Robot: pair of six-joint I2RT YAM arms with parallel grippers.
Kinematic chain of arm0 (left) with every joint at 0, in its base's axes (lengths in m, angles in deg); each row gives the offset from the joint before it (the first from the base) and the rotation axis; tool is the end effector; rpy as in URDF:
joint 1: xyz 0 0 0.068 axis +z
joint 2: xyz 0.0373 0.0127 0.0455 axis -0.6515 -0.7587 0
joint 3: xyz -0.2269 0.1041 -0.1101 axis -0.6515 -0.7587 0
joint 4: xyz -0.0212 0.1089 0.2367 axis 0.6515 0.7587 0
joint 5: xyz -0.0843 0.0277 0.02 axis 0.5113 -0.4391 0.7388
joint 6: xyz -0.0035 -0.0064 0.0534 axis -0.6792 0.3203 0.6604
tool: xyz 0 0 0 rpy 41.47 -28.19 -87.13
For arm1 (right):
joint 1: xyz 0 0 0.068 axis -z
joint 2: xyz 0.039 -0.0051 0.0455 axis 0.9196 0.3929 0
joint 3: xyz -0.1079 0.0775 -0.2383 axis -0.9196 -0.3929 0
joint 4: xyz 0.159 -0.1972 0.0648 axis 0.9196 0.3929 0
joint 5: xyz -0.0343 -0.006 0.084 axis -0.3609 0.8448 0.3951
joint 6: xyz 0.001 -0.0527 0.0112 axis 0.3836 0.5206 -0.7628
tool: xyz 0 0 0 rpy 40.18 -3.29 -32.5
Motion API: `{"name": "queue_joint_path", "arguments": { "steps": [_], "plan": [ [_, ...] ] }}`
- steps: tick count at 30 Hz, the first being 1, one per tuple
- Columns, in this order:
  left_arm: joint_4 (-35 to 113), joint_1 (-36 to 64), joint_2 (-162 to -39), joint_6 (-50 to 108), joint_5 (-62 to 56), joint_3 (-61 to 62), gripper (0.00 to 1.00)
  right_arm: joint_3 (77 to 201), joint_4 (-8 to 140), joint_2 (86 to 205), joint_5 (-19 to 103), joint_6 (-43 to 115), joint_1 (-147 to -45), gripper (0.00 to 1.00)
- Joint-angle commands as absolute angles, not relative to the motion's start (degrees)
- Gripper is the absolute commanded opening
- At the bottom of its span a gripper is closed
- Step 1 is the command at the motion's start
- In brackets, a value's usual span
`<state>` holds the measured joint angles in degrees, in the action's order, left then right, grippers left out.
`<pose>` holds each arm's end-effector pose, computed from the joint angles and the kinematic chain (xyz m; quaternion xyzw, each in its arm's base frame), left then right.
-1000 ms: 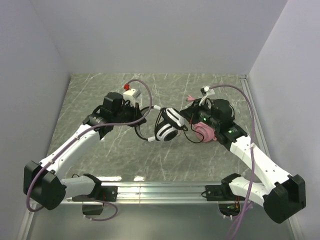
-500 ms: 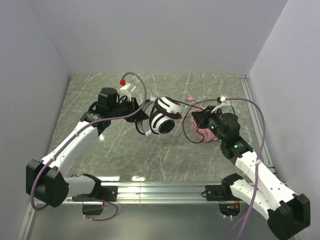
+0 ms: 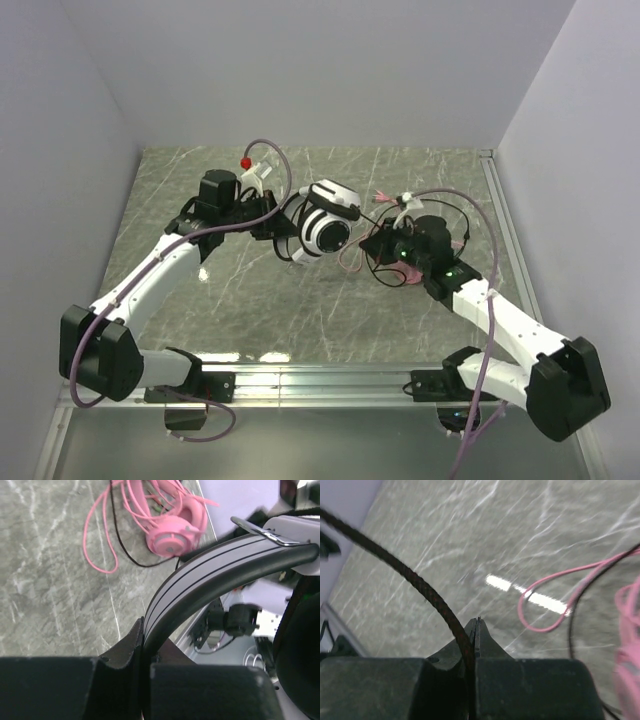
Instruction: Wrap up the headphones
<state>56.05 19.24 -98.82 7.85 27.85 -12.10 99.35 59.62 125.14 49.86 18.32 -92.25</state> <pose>0.2605 -0.1265 0.3145 0.0881 0.8256 -0.4755 0.2906 0.2134 0.1121 0.2613 -0.0878 0.8039 0.3456 0.4760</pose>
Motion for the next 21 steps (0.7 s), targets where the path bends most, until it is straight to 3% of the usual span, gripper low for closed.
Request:
{"name": "queue_joint_path", "arguments": {
  "steps": [1,10,21],
  "plan": [
    [54.5,19.8,-98.7,3.4,25.2,-6.1,0.0,100.5,57.2,127.1,52.3,19.2,-96.9,0.0],
    [57.7,21.0,-97.7,-1.7,13.9,-5.1,0.0,96.5,51.9,128.7,53.1,18.0,-107.3,0.0],
    [62.4,21.2,-94.0,-7.7,-10.5,-5.2,0.0,92.8,47.6,128.8,57.8,17.3,-114.1,0.0]
  ]
}}
